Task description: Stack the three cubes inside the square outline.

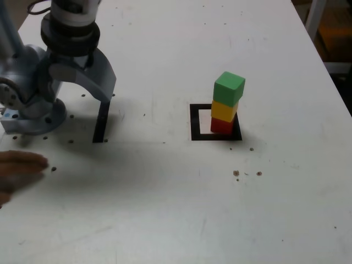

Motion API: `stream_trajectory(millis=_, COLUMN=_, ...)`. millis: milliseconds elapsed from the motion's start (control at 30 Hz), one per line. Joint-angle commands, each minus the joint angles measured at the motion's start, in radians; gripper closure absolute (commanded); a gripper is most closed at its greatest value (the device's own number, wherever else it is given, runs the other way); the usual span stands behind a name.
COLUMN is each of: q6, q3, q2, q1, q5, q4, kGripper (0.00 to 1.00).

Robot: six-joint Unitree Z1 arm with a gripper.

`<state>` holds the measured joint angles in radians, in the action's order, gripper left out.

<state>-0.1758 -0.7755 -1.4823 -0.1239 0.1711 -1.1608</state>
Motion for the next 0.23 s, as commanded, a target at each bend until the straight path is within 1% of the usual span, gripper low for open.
stream_trajectory(millis=0, q6=-0.004, q3=0.003, q2=0.011, q1=-0.001, q5=0.003, q4=-0.012, kGripper=0.00)
stream_trajectory(millis=100, q6=-0.011, q3=-0.011, q2=0.017, q1=-0.001, q5=0.005, q4=-0.008, kGripper=0.00)
stream_trajectory(millis=200, q6=-0.011, q3=-0.034, q2=0.016, q1=-0.001, q5=-0.001, q4=0.004, kGripper=0.00)
